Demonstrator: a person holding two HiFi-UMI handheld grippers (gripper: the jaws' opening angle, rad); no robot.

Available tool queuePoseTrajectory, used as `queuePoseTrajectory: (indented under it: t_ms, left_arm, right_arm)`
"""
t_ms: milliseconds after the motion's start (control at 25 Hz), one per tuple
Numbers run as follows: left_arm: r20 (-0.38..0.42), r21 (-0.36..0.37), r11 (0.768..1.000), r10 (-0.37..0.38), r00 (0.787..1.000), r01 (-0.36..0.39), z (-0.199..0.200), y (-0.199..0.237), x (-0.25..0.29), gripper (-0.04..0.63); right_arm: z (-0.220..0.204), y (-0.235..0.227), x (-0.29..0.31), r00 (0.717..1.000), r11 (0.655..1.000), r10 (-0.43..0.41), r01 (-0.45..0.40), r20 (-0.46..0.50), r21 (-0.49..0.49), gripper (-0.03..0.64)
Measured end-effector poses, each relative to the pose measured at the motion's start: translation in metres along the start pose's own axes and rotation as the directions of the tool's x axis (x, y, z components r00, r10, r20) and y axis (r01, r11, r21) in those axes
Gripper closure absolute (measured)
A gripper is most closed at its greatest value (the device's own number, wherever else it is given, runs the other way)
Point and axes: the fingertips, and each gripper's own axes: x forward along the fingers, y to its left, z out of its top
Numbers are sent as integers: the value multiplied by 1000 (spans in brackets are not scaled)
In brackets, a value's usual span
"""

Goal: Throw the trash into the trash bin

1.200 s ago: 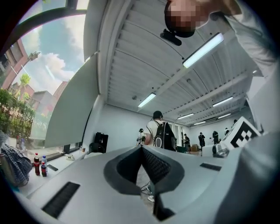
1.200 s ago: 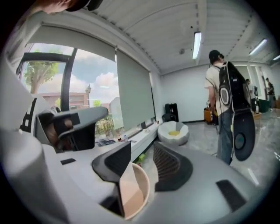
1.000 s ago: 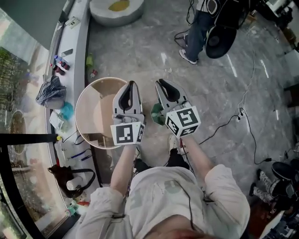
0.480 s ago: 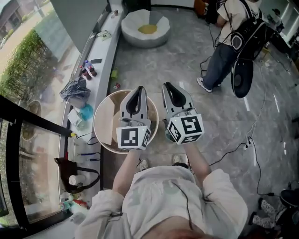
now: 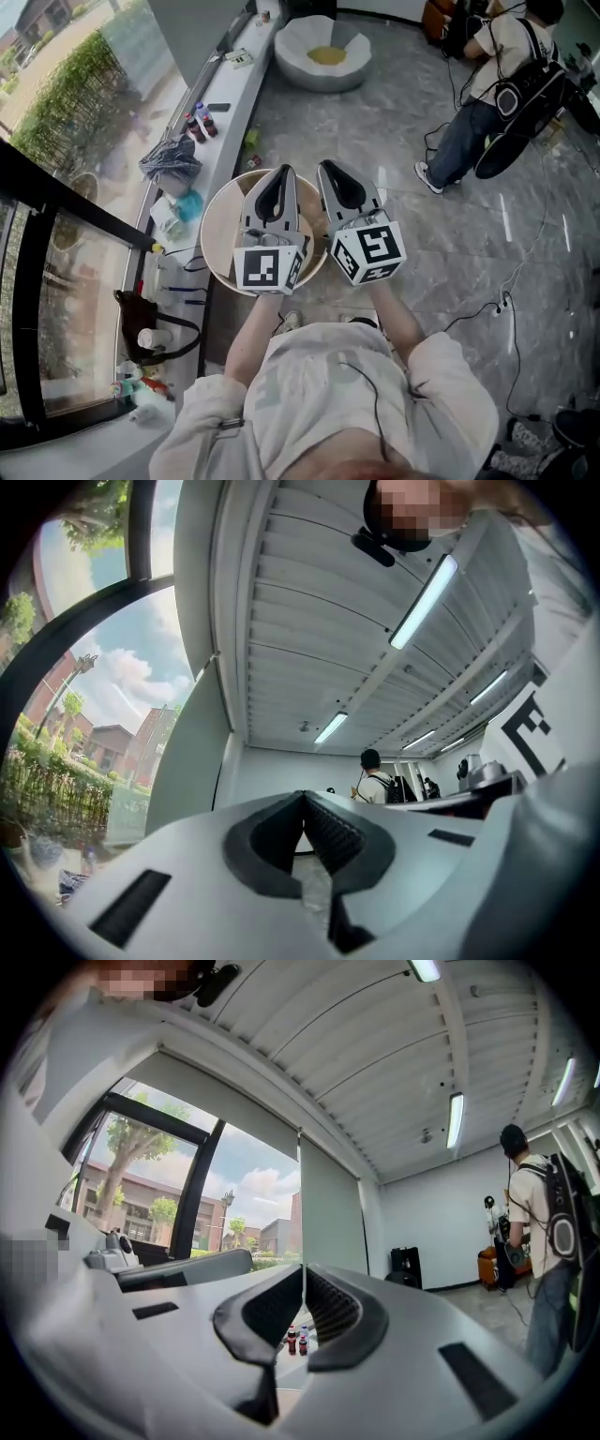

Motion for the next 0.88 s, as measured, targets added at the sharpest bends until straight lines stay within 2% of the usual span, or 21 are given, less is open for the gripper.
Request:
queuePoseTrajectory:
  t_ms: [80, 880]
  left_arm:
    - [3, 8, 1000, 9, 1000, -9, 1, 3, -1, 583]
    - [-3, 12, 999, 45, 999, -45, 0, 8, 0, 583]
  right_arm:
    - [-3, 0, 1, 1000, 1000, 0, 0, -8, -16, 601]
    - [-9, 1, 8, 998, 999, 47, -47, -33, -2, 601]
